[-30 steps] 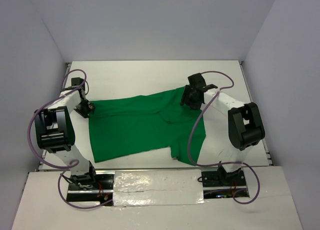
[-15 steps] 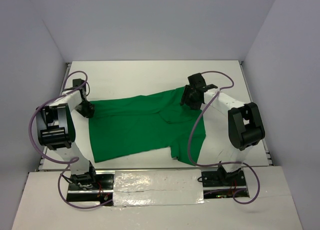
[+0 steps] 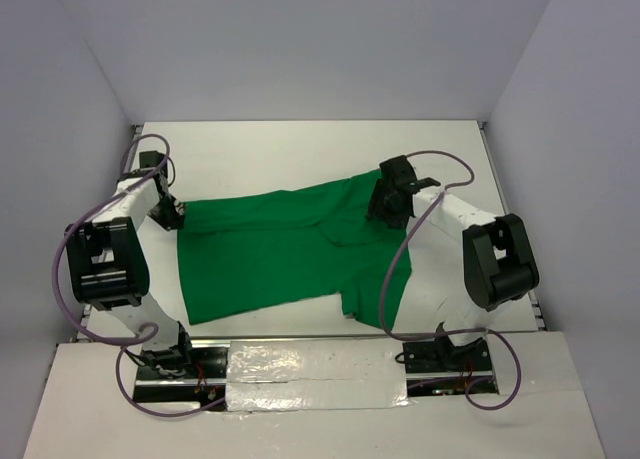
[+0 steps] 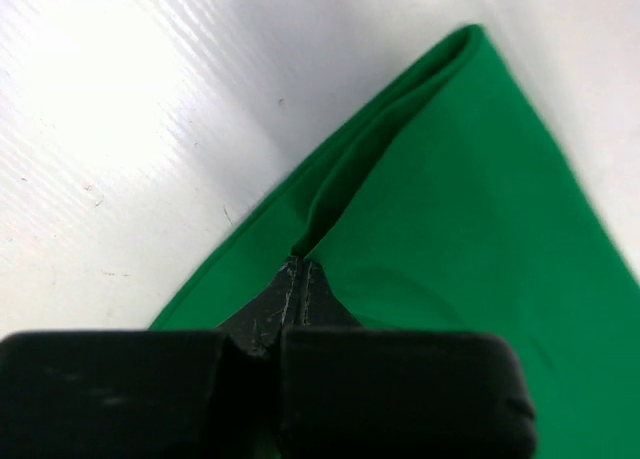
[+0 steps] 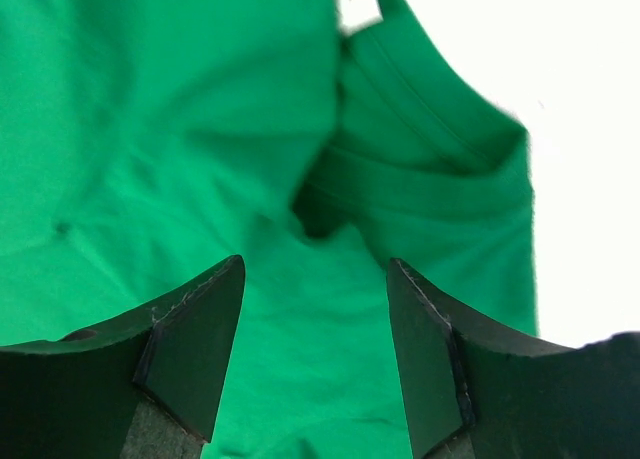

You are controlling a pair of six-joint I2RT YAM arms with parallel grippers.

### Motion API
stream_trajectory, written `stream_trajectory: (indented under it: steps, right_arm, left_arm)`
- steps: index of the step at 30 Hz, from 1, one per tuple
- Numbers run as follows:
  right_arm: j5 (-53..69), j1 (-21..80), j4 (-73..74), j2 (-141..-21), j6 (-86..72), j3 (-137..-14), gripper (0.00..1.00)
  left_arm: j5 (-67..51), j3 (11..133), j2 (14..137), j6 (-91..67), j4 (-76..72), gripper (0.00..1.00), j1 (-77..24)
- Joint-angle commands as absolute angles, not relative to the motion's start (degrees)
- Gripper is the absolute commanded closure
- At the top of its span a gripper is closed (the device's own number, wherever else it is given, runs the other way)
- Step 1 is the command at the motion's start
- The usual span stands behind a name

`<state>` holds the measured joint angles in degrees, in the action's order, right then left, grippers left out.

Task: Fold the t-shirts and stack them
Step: Fold the flattened tshirt in 1/3 of the way

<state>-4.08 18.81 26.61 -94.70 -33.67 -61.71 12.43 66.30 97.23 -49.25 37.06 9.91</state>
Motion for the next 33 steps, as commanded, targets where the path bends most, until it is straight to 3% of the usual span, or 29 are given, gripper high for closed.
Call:
stream_trajectory:
  steps: [1,3,10,21,31,33]
  right_arm:
    - [-6.68,18.54,25.75,-91.76,-34.36,-59.24,0.35]
    - [-6.59,18.28,25.32,-91.93,-34.19,-58.10,0.40]
    - [-6.50,18.19,24.17,-91.84,-33.49,-55.37,0.42]
    - [-5.80,18.11,22.94,-94.04,-33.75,-56.07,0.62]
    - [-5.98,18.11,22.59,-95.80,-33.22,-55.72,0.62]
    - [-5.71,18.19,22.24,-95.98,-33.22,-55.55,0.66]
  left_arm:
    - [10.82,69.25,94.22,-47.55,39.11,1.00,9.93]
    - [10.64,69.87,94.31,-47.37,39.37,1.00,9.93]
    - [10.20,70.93,94.57,-47.02,39.55,1.00,9.93]
    - [10.46,70.31,94.66,-46.93,39.29,1.00,9.84]
    - [10.02,70.49,94.66,-47.11,39.29,1.00,9.93]
    - [10.02,70.49,94.66,-47.11,39.37,1.00,9.93]
